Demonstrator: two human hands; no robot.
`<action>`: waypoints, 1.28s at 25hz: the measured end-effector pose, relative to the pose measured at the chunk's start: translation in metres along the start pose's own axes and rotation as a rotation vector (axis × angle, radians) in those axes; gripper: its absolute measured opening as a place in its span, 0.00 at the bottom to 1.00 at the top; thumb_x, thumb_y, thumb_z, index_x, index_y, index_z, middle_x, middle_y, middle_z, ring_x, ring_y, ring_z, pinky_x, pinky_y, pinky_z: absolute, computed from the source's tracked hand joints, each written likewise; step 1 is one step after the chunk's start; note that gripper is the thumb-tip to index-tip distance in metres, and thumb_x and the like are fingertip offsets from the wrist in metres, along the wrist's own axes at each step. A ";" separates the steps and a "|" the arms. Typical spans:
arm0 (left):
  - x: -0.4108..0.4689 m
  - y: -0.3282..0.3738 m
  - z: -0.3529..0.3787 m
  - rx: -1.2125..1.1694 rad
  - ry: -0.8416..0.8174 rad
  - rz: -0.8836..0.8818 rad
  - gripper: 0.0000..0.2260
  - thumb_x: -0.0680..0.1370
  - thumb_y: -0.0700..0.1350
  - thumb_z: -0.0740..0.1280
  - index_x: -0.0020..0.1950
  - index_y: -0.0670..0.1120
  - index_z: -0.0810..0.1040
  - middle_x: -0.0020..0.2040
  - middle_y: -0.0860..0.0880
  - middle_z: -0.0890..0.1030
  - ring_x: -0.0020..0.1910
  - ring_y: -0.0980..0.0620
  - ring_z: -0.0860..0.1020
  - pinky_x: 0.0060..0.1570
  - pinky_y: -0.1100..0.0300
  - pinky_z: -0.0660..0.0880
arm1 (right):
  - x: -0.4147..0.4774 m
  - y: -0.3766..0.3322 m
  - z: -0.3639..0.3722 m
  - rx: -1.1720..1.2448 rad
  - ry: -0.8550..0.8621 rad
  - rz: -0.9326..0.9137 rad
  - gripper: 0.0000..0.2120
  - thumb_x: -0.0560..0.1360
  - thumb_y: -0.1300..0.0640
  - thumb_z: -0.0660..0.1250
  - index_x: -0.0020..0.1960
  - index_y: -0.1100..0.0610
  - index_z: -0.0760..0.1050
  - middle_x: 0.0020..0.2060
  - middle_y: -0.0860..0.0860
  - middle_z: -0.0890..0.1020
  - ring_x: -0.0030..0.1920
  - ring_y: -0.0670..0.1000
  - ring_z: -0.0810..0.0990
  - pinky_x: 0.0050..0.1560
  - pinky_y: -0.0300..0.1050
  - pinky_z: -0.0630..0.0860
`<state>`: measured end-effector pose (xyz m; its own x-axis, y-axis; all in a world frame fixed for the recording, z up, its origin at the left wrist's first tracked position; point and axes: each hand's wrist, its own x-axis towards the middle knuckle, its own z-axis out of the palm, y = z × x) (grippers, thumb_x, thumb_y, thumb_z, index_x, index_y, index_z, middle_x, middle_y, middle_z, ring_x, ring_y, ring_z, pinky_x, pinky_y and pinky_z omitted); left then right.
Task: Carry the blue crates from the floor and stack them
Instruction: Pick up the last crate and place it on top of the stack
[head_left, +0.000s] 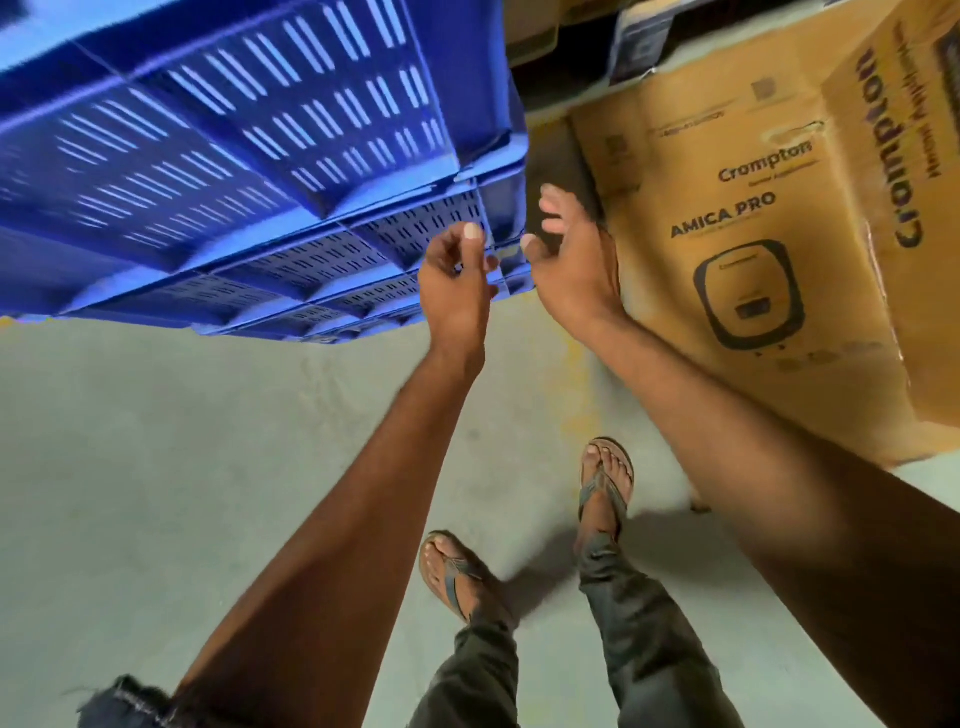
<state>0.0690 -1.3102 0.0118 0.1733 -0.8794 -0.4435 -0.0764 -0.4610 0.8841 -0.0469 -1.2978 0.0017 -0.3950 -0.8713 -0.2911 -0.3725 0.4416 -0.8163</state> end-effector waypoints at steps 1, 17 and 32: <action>0.000 0.010 0.007 -0.079 0.019 -0.038 0.12 0.83 0.53 0.63 0.52 0.45 0.75 0.49 0.50 0.83 0.42 0.53 0.83 0.41 0.54 0.81 | 0.005 -0.009 -0.002 0.016 -0.007 -0.009 0.28 0.74 0.58 0.68 0.73 0.54 0.68 0.63 0.51 0.81 0.61 0.50 0.79 0.61 0.46 0.75; -0.014 0.071 0.004 -0.462 0.110 -0.314 0.20 0.82 0.55 0.64 0.58 0.37 0.80 0.55 0.41 0.85 0.41 0.50 0.86 0.38 0.56 0.82 | 0.008 -0.094 -0.008 0.398 0.163 0.230 0.15 0.78 0.54 0.65 0.33 0.56 0.74 0.30 0.51 0.77 0.34 0.53 0.79 0.43 0.55 0.81; -0.069 0.173 -0.201 0.698 0.606 0.902 0.09 0.82 0.42 0.65 0.60 0.45 0.81 0.60 0.49 0.81 0.61 0.46 0.78 0.63 0.54 0.70 | -0.122 -0.250 0.032 -0.429 0.235 -0.906 0.16 0.79 0.60 0.62 0.66 0.58 0.75 0.66 0.53 0.76 0.64 0.56 0.74 0.64 0.49 0.68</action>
<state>0.2414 -1.3052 0.2250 0.1932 -0.8013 0.5662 -0.8610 0.1383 0.4895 0.1207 -1.3086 0.2250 0.0467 -0.8720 0.4872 -0.8628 -0.2810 -0.4203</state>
